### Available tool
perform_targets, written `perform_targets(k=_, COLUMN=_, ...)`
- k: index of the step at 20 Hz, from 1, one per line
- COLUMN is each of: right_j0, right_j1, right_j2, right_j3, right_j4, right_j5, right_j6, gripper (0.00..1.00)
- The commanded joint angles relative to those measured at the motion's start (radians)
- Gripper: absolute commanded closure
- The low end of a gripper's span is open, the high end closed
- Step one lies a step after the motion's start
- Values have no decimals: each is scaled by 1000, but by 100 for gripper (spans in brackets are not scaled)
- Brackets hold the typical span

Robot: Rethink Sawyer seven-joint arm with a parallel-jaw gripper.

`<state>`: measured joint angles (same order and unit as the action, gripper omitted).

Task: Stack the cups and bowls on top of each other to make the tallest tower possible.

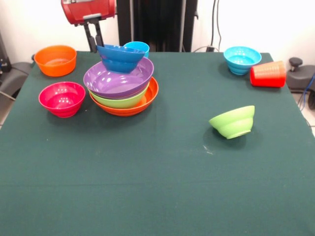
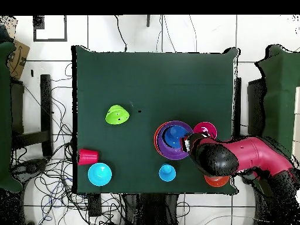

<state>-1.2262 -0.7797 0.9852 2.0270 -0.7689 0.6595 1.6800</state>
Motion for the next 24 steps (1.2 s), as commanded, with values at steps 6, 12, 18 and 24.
perform_targets(k=6, right_j0=73, right_j1=54, right_j2=-86, right_j3=-45, right_j4=-106, right_j5=-39, right_j6=-51, gripper=100)
perform_targets(k=12, right_j0=96, right_j1=52, right_j2=-96, right_j3=-47, right_j4=-116, right_j5=-53, right_j6=-23, gripper=100)
perform_targets(k=18, right_j0=107, right_j1=55, right_j2=-117, right_j3=-52, right_j4=-117, right_j5=-61, right_j6=-27, gripper=100)
perform_targets(k=24, right_j0=122, right_j1=64, right_j2=-138, right_j3=-63, right_j4=-126, right_j5=-36, right_j6=-39, gripper=100)
